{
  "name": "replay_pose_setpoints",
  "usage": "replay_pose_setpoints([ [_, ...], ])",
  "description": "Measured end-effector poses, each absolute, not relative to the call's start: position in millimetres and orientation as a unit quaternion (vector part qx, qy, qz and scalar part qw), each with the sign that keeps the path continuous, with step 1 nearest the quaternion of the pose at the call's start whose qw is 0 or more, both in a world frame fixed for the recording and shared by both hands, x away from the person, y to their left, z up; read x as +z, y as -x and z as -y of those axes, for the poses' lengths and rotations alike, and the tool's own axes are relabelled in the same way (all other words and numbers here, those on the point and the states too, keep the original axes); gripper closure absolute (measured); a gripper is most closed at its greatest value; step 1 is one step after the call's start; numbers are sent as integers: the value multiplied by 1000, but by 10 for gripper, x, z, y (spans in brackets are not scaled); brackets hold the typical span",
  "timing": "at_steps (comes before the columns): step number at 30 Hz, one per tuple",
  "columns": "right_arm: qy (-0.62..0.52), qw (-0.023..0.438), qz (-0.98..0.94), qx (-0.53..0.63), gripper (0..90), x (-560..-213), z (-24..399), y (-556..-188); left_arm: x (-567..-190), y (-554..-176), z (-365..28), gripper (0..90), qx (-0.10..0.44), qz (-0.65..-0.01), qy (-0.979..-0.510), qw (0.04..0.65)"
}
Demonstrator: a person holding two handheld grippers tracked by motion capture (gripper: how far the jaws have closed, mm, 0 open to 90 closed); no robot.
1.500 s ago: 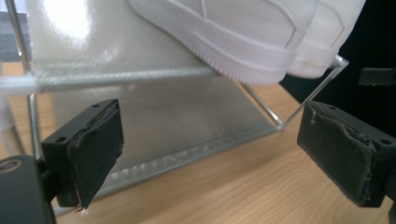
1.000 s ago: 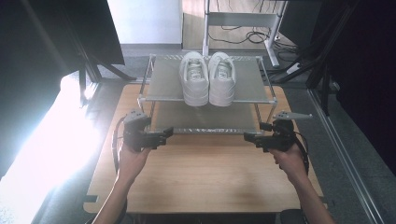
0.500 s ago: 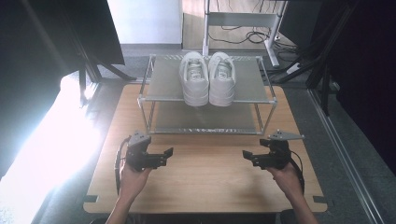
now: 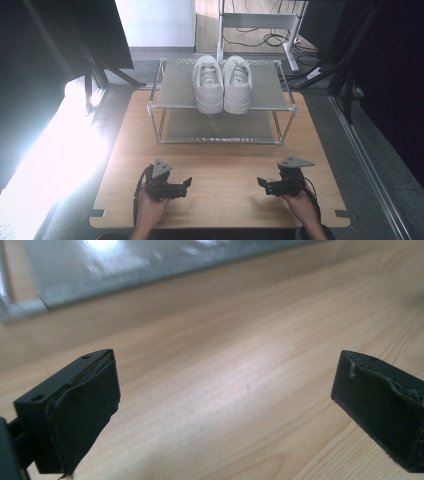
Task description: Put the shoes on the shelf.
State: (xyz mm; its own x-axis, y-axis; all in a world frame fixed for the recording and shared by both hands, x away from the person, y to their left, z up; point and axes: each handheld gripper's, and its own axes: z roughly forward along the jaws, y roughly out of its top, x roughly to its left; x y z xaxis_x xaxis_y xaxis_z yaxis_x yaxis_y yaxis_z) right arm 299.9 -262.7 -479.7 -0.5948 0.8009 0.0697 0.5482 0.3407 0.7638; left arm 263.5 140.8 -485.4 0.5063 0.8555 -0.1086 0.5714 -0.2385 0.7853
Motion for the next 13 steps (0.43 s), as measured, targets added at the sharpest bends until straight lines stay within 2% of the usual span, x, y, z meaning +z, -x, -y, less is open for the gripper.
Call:
replay_pose_setpoints([
  [5, -426, 164, -810, 369, 0, -4923, 2628, -2954, -5026, -2559, -1348, 0, 171, -475, -772, 387],
  [13, -419, 167, -826, 339, 0, -5030, 2592, -2905, -5093, -2496, -1222, 0, 165, -454, -801, 353],
])
